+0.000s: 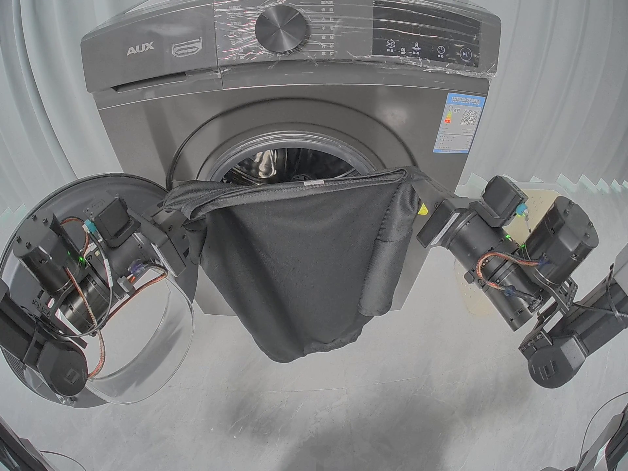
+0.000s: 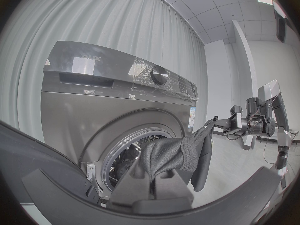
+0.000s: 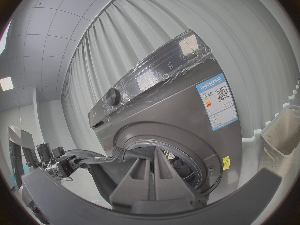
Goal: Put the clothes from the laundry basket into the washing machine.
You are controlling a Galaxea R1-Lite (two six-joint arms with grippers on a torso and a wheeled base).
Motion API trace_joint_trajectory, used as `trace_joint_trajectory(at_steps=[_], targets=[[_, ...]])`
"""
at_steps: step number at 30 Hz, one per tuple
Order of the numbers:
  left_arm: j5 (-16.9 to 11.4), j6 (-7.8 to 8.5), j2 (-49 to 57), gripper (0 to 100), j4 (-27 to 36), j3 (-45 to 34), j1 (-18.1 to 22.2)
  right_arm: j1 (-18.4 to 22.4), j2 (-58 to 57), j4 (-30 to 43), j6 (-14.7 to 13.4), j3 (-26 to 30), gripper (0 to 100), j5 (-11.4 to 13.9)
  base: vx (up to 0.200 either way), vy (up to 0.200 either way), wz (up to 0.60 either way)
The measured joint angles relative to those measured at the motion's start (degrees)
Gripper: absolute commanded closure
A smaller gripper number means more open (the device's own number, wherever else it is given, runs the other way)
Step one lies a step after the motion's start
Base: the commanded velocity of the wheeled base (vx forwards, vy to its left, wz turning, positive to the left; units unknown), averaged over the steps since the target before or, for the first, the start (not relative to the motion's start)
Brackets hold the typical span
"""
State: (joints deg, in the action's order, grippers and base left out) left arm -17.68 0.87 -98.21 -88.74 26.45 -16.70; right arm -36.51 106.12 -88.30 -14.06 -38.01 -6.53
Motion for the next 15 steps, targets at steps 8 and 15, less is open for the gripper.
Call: trace_joint_trajectory(at_steps=[8,15], targets=[[-0.05,-2.47,0.77,100,0.0,0.67,0.24,-0.5,-1.51,0.0,-0.2,-1.05,100,-0.02,0.0,0.0,0.0],[0.17,-4.17,1.77,100,0.02,1.41,0.37,-0.2,-2.73,-0.02,-0.33,-2.58,100,-0.28,0.0,0.0,0.0]])
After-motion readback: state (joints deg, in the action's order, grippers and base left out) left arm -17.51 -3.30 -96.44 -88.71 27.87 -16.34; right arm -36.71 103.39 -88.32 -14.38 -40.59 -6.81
